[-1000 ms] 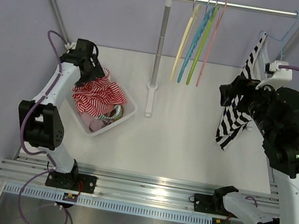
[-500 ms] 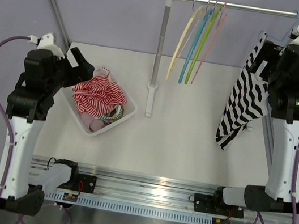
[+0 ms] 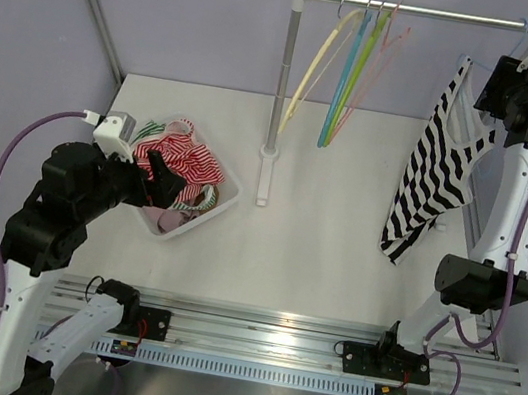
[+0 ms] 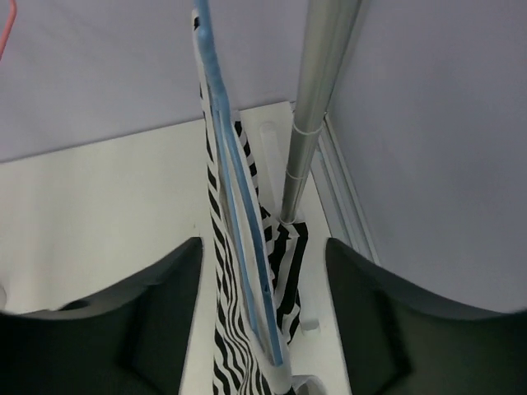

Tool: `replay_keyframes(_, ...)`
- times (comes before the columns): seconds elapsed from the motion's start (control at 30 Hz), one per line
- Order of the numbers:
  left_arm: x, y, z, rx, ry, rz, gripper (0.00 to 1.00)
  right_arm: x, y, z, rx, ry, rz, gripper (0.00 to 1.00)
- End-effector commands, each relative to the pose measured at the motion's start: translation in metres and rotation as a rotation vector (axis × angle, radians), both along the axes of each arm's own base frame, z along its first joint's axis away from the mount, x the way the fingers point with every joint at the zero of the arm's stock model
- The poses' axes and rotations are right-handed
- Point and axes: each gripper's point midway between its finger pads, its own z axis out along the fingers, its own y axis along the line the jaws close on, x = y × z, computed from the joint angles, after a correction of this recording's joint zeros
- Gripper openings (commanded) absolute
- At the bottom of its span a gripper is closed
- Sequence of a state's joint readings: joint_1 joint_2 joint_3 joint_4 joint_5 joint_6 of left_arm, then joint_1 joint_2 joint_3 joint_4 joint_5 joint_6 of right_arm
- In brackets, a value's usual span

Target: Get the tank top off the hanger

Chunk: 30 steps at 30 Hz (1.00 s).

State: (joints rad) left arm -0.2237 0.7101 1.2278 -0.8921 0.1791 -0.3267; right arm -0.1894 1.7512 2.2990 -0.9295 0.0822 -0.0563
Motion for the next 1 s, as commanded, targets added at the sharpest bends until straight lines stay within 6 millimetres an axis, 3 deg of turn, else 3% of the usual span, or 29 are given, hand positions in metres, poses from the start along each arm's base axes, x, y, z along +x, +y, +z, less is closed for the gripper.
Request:
replay_keyframes(0.0,-0.001,-0.003,0.001,0.033,-0.027,-0.037,0.99,0.006,0.019,0.009,0.031,-0.016,0.131,0.6)
replay_keyframes(0.07,0.001,-0.004,0.002,0.032,-0.035,-0.04,0.99,0.01,0.026,0.008,0.042,-0.022,0.172,0.44)
replay_keyframes(0.23,0.003,-0.007,-0.003,0.04,-0.019,-0.055,0.99,0.016,0.024,0.006,0.03,-0.014,0.18,0.31)
replay_keyframes(0.37,0.003,-0.006,-0.003,0.045,-0.02,-0.05,0.99,0.019,0.031,0.002,0.057,-0.01,0.214,0.01)
replay_keyframes(0.47,0.003,-0.008,-0.001,0.043,-0.022,-0.059,0.99,0.018,0.038,0.011,0.081,-0.036,0.239,0.0)
replay_keyframes(0.8,0.009,-0.013,0.004,0.017,-0.028,-0.057,0.99,-0.003,0.061,0.078,0.147,-0.228,0.293,0.0)
replay_keyframes(0.97,0.016,-0.021,0.025,-0.022,-0.076,-0.069,0.99,-0.023,0.07,0.076,0.188,-0.206,0.303,0.0)
